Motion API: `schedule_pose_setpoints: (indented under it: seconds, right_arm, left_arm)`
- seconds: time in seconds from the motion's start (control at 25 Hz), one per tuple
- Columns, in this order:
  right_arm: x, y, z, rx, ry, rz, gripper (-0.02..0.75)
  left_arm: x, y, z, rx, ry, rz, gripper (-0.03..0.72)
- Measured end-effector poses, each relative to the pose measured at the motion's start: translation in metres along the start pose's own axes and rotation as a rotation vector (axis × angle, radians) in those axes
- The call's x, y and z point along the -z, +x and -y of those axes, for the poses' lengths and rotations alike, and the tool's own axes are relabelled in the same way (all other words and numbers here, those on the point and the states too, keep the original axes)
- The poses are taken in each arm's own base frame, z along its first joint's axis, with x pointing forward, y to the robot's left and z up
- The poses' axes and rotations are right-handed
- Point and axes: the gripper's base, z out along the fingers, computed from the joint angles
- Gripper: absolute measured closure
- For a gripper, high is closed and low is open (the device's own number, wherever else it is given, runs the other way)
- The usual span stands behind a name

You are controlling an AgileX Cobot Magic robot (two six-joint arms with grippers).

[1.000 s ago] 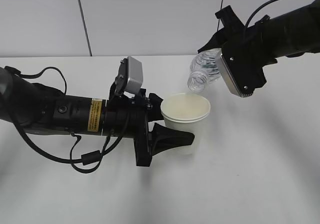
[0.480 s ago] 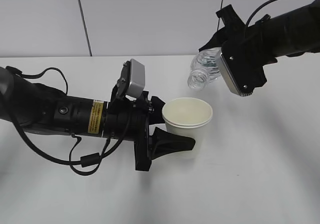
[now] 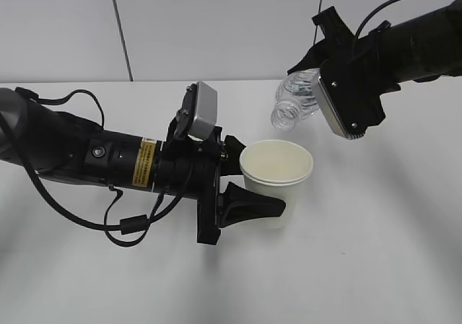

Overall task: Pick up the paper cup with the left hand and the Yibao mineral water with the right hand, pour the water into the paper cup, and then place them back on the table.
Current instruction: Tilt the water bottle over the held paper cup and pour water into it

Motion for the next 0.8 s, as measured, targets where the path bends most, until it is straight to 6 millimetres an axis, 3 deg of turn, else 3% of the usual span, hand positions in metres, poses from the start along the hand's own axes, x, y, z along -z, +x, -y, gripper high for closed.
schedule_pose_setpoints:
  seconds: [0.8]
  right_arm:
    - [0.011, -0.001, 0.011, -0.030, 0.052, -0.017, 0.344]
  left_arm:
    - [0.000, -0.001, -0.001, 0.008, -0.010, 0.007, 0.270]
